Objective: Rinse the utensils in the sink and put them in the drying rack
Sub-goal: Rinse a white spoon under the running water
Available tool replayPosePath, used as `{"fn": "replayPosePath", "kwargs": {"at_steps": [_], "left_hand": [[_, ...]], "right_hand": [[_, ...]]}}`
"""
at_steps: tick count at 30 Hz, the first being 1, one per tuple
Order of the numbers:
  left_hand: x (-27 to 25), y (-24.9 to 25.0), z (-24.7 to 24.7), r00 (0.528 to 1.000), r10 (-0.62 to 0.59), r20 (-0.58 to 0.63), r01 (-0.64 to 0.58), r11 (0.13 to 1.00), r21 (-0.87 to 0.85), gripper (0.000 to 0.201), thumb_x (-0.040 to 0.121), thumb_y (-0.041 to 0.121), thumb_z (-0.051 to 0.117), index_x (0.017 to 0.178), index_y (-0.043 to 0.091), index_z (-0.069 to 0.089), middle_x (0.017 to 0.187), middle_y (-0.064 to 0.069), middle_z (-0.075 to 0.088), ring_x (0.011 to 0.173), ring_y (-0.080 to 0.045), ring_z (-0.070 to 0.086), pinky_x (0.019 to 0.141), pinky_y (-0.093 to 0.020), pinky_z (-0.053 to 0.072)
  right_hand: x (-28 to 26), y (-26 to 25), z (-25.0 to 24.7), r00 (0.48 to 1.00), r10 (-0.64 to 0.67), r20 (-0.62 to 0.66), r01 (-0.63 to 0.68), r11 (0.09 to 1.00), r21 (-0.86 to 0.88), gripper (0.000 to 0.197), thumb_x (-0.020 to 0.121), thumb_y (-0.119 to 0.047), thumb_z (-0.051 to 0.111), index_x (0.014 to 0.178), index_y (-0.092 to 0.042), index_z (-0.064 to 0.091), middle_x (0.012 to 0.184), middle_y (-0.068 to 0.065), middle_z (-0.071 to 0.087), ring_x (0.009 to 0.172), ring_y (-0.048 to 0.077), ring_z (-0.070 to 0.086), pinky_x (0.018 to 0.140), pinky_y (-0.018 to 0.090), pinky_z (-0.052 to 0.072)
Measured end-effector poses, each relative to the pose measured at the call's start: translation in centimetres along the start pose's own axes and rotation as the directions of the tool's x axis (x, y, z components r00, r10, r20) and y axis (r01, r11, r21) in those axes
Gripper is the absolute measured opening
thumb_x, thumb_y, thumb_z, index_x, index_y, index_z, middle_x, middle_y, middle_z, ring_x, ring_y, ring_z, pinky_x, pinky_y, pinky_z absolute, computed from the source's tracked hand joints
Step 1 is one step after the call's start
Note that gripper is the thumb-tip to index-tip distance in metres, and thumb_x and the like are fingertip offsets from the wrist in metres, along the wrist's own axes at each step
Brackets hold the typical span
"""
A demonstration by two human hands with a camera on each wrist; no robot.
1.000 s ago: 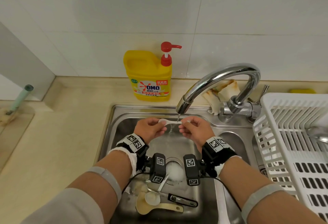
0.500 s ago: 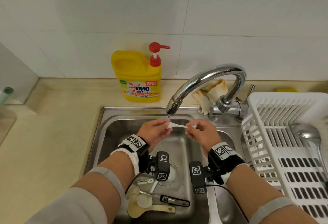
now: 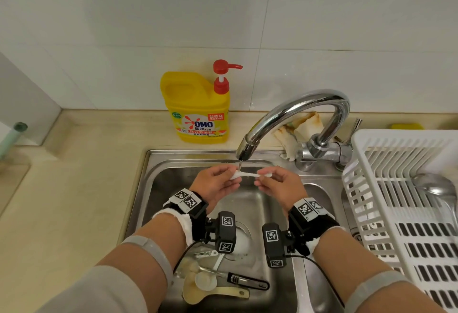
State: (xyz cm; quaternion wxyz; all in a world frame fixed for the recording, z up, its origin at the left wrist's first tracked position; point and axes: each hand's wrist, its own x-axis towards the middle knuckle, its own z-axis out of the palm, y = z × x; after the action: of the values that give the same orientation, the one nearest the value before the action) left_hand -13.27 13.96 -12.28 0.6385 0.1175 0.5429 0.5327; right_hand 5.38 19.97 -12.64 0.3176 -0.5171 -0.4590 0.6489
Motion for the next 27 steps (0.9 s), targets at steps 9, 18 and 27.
{"fn": "replayPosePath", "kwargs": {"at_steps": [9, 18, 27], "left_hand": [[-1.1, 1.3, -2.7, 0.998, 0.021, -0.053, -0.024, 0.999, -0.044, 0.022, 0.092, 0.007, 0.067, 0.113, 0.000, 0.068, 0.092, -0.013, 0.074, 0.085, -0.020, 0.072, 0.085, -0.032, 0.061], [-2.3, 2.2, -5.6, 0.989, 0.070, -0.132, -0.078, 0.995, -0.055, 0.019, 0.091, 0.009, 0.068, 0.108, 0.002, 0.071, 0.085, -0.011, 0.074, 0.079, -0.018, 0.072, 0.080, -0.029, 0.061], [-2.2, 2.1, -6.0, 0.983, 0.054, -0.173, -0.073, 0.992, -0.102, 0.015, 0.093, 0.010, 0.067, 0.105, 0.003, 0.071, 0.084, -0.011, 0.074, 0.079, -0.019, 0.071, 0.075, -0.026, 0.061]], "right_hand": [[0.7, 0.4, 2.8, 0.991, 0.106, 0.083, -0.109, 0.993, 0.038, 0.015, 0.096, -0.001, 0.059, 0.097, -0.007, 0.073, 0.084, 0.016, 0.075, 0.070, 0.018, 0.072, 0.063, 0.023, 0.058], [1.3, 0.4, 5.9, 0.978, 0.132, 0.162, -0.128, 0.991, -0.038, 0.012, 0.095, -0.006, 0.063, 0.102, -0.003, 0.073, 0.079, 0.012, 0.075, 0.061, 0.014, 0.068, 0.058, 0.020, 0.056], [1.6, 0.5, 6.7, 0.970, 0.113, 0.214, -0.120, 0.993, 0.020, 0.018, 0.097, -0.005, 0.060, 0.107, -0.006, 0.075, 0.082, 0.015, 0.073, 0.072, 0.019, 0.070, 0.068, 0.025, 0.058]]}}
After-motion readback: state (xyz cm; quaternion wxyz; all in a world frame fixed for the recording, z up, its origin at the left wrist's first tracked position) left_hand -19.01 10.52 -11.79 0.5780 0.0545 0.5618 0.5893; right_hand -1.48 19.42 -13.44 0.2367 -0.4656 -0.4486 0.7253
